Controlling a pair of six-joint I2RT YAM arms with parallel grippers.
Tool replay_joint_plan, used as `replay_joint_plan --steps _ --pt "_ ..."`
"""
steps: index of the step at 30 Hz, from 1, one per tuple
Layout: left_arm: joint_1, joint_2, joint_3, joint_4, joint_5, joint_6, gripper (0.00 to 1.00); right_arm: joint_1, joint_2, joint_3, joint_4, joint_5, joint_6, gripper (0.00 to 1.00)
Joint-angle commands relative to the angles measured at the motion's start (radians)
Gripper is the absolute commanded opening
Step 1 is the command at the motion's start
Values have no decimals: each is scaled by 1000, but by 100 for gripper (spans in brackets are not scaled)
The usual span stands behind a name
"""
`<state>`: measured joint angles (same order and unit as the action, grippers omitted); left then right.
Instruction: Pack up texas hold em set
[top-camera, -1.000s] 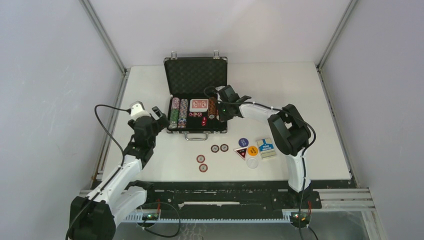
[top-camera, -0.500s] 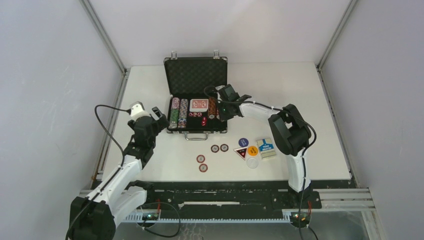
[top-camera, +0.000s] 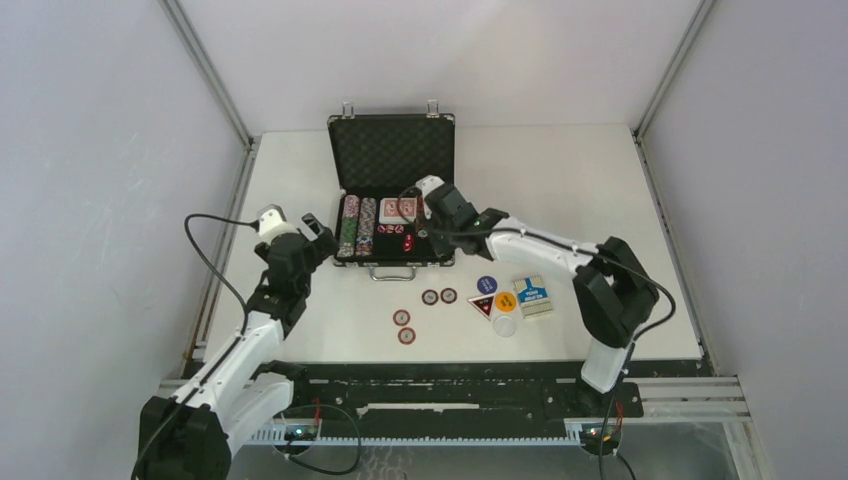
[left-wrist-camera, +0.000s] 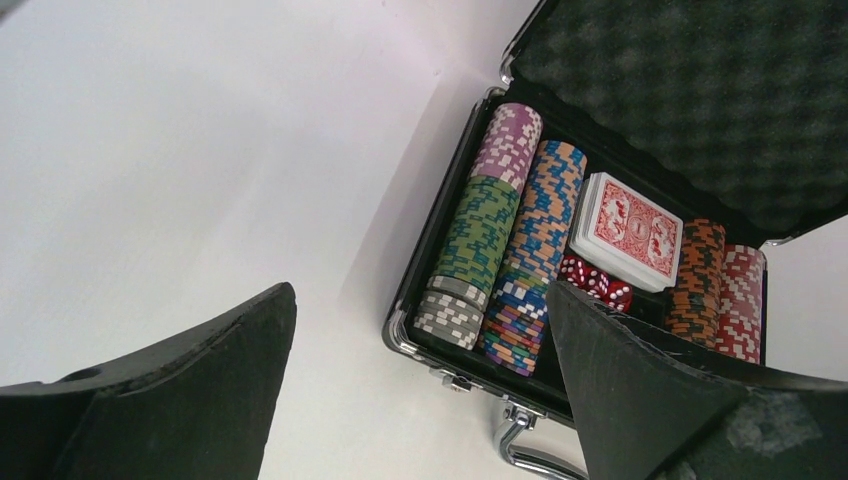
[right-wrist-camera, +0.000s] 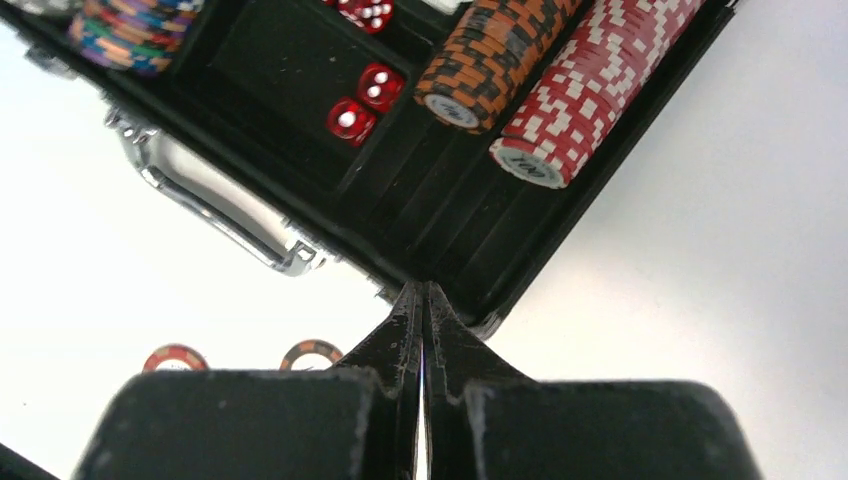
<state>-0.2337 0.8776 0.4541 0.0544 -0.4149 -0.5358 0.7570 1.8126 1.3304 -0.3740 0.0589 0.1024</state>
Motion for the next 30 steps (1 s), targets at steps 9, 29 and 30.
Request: replay_joint_plan --steps 9,29,30 --pt "-1 43 -36 -9 81 -199 98 233 -290 -342 365 179 164 47" --pt "-114 -49 -65 -30 16 -109 96 221 -592 -500 369 257 289 84" --pt "-118 -51 -64 -32 14 -109 96 274 -544 -442 262 458 184 90"
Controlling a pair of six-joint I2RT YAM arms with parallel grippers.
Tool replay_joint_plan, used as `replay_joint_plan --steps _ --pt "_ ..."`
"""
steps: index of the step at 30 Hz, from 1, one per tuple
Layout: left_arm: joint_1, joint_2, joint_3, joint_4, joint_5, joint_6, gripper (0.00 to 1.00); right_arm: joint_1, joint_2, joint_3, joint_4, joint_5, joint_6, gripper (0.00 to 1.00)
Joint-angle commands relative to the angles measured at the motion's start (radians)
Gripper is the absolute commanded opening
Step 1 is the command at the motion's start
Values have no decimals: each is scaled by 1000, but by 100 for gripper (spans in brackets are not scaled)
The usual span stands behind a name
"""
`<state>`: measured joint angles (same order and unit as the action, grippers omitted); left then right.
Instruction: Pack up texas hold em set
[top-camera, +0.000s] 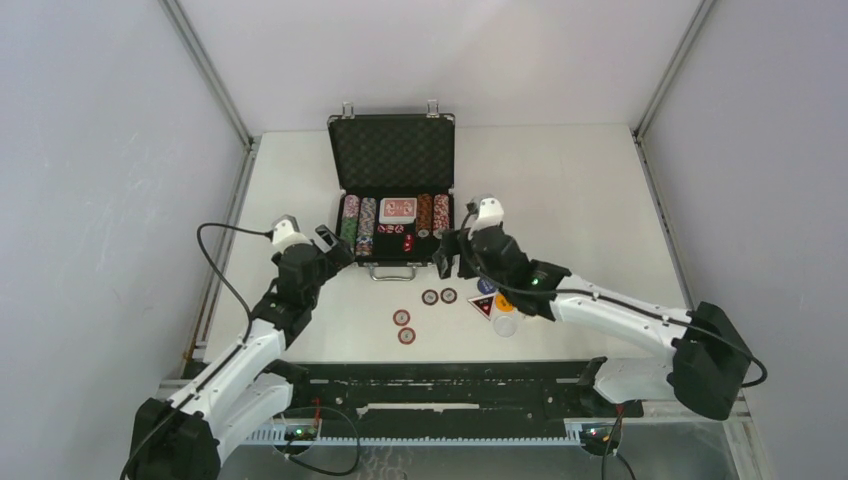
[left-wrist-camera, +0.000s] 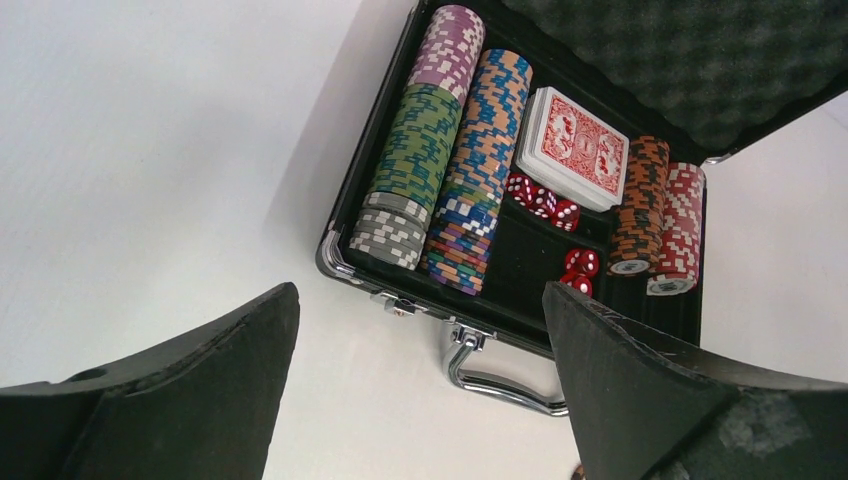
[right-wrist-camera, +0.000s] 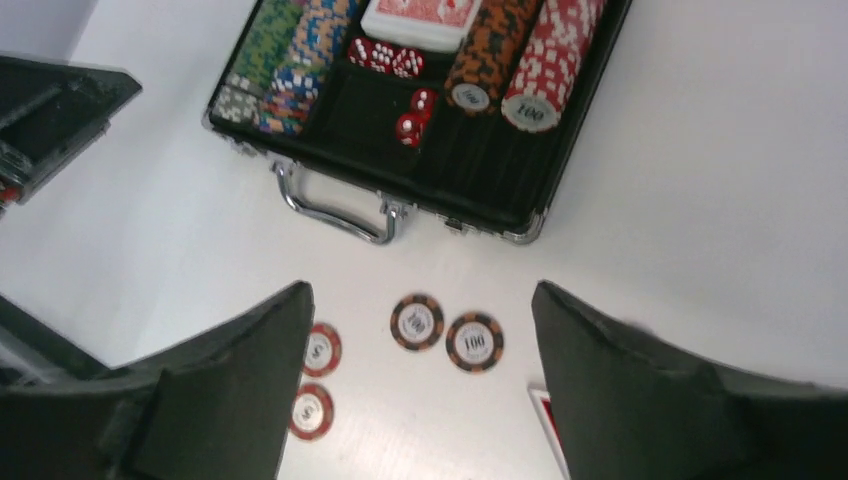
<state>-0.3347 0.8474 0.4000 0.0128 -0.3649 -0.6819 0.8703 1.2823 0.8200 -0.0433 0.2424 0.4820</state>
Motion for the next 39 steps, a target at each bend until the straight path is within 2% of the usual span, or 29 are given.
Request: replay_joint_plan --steps 1,3,4,5,6,7,8,9,14,16,19,27,39 --pt "-20 -20 -8 7 -37 37 95 195 44 139 -177 440 -222 97" --pt "-23 -15 -8 7 -40 33 95 199 120 232 -326 625 -140 100" --pt "-25 -11 -5 7 -38 34 95 173 124 242 -353 611 -69 100" --pt "-26 -8 -3 7 -39 33 95 130 109 220 -328 478 -35 100" --pt "-26 -6 0 7 -37 36 95 69 81 177 -261 274 -25 97" --pt "-25 -4 3 6 -37 37 95 9 53 119 -164 66 -7 86" --pt "-25 -2 5 7 -38 41 95 -45 34 68 -80 -73 23 75" --pt "-26 0 6 8 -44 46 95 -75 28 37 -34 -132 43 67" --pt "-27 31 10 14 -62 90 93 -24 135 110 -216 -30 -47 59" --pt "-27 54 27 1 -68 100 93 40 203 142 -285 46 -81 61" --pt "-27 83 37 4 -45 105 93 72 321 188 -363 88 -73 62" --pt "-26 164 61 43 28 141 95 69 376 191 -338 23 -68 63" --pt "-26 191 72 44 66 147 95 80 434 174 -302 32 -89 59"
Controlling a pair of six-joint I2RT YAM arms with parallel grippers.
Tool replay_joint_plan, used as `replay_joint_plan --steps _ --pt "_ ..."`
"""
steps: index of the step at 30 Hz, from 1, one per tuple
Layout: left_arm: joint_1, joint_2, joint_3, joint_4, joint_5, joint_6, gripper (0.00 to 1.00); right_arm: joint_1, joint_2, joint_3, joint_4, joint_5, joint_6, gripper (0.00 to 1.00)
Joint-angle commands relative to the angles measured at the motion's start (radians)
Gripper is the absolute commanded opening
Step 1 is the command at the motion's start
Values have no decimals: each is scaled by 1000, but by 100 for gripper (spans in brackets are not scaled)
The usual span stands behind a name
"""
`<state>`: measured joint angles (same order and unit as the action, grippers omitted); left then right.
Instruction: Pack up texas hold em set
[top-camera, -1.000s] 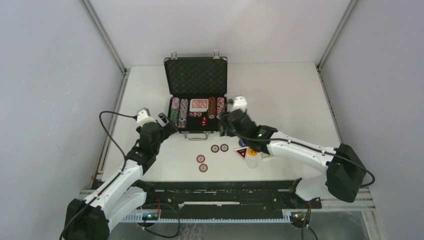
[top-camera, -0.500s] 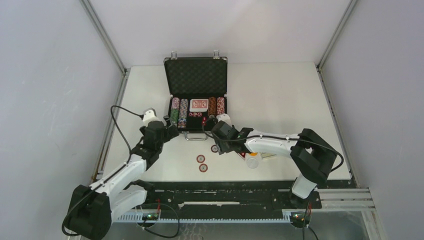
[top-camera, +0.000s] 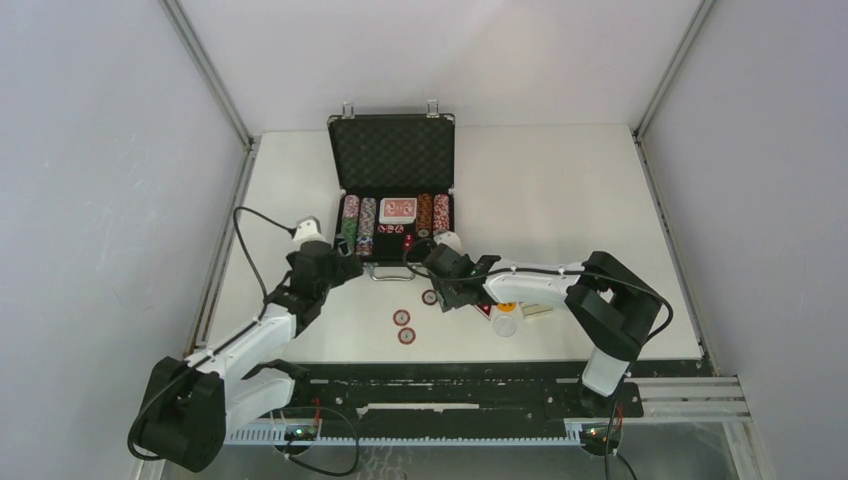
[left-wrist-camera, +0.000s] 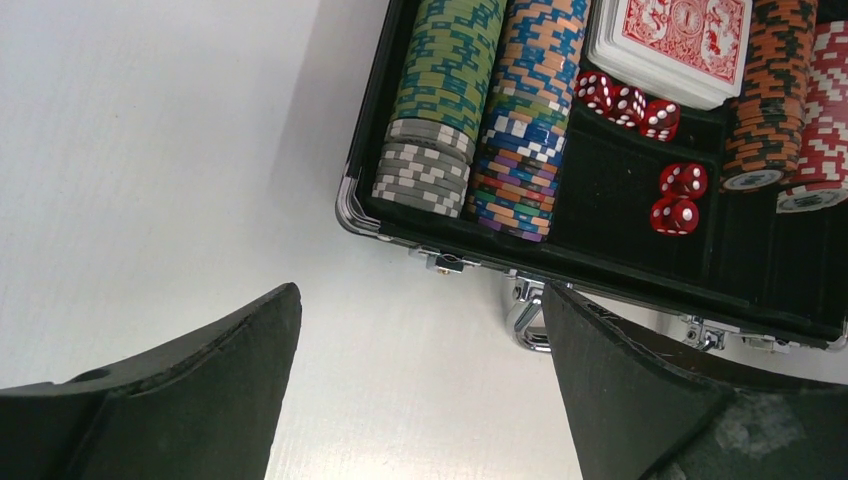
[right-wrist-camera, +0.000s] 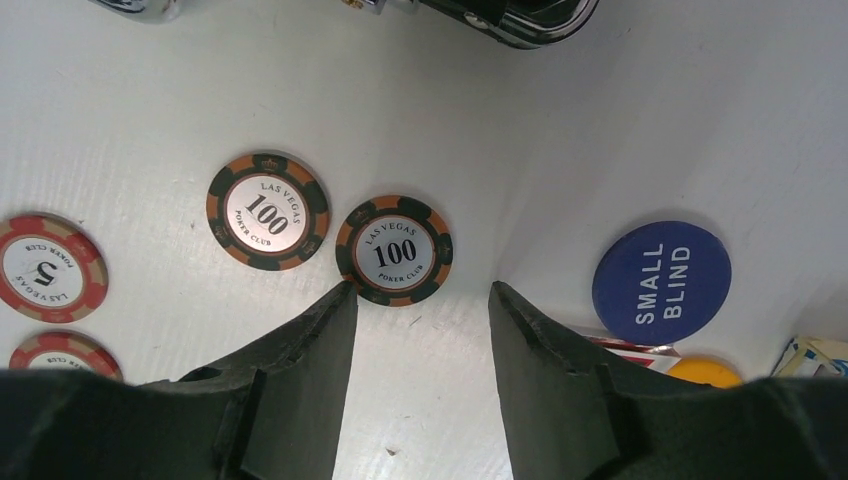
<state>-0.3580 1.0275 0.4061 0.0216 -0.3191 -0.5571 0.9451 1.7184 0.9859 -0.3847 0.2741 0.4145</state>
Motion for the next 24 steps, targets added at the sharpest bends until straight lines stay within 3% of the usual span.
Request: replay_joint_plan --steps 1,9,24 --pt "-4 13 66 35 21 21 95 6 -3 9 41 -4 -23 59" --pt "-2 14 64 35 31 21 95 6 19 8 66 -10 -19 68" --pt "-2 10 67 26 48 10 95 7 46 8 79 16 -12 63"
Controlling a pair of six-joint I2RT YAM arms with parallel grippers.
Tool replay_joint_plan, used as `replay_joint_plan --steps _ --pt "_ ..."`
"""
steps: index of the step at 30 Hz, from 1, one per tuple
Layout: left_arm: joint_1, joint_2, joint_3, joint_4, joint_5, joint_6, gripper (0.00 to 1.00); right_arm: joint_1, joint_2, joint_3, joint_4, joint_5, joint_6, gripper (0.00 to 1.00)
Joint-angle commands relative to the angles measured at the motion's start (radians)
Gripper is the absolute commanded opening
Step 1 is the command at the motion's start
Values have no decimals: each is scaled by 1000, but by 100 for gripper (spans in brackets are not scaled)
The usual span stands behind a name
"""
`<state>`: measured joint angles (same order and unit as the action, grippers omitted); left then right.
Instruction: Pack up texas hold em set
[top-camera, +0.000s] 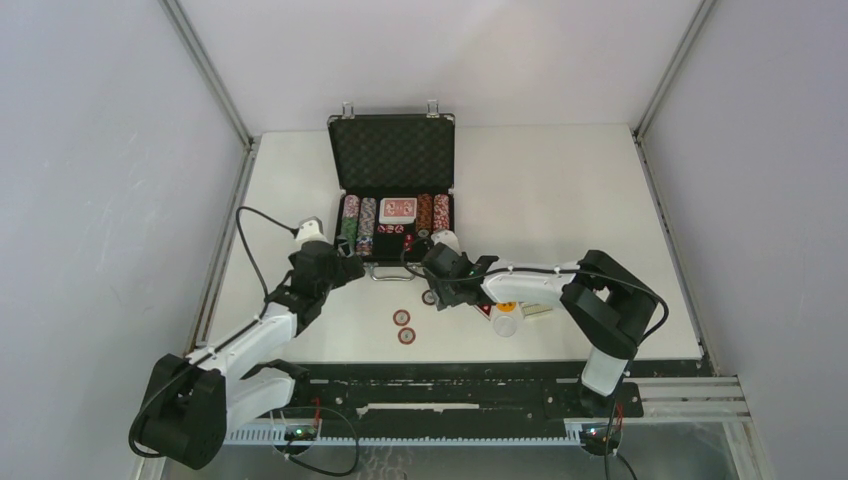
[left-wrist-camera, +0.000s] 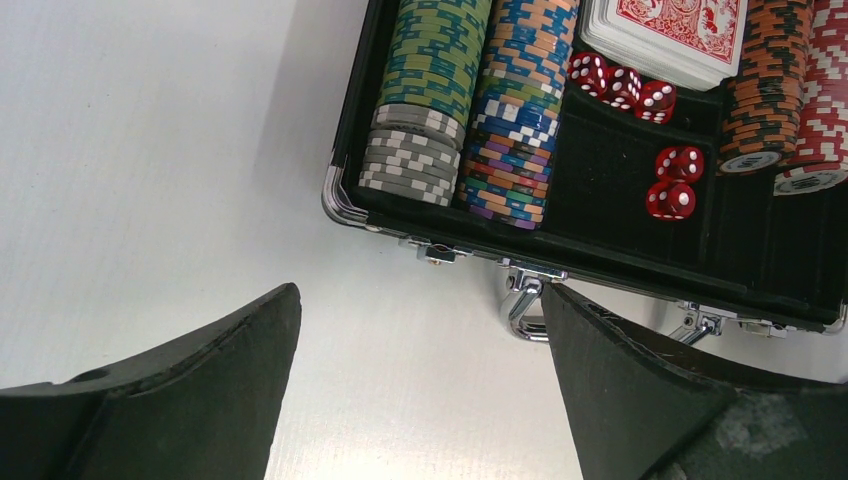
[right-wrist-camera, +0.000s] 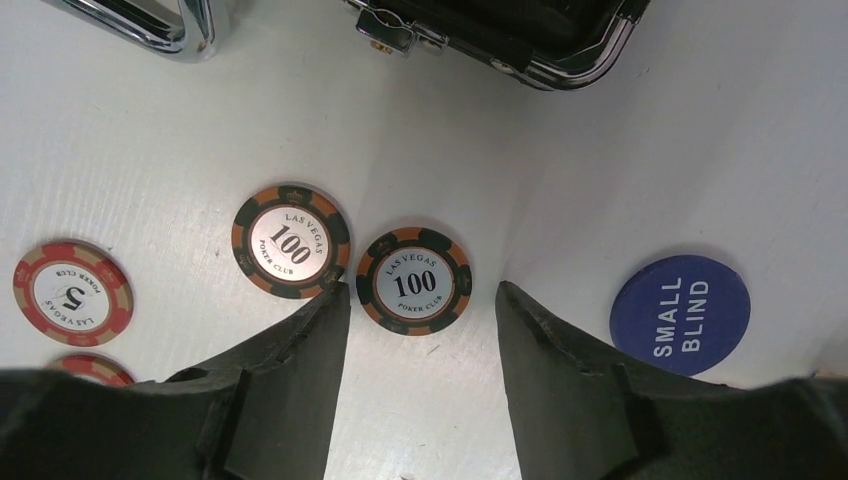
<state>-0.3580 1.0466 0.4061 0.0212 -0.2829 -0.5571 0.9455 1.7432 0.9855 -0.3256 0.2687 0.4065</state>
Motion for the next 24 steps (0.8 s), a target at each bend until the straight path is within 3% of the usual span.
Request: replay_joint_plan --steps 1,24 --pt "-2 -11 66 27 11 10 95 7 25 8 20 20 -4 63" --pt "-3 13 73 26 32 7 95 10 33 8 5 34 -14 49"
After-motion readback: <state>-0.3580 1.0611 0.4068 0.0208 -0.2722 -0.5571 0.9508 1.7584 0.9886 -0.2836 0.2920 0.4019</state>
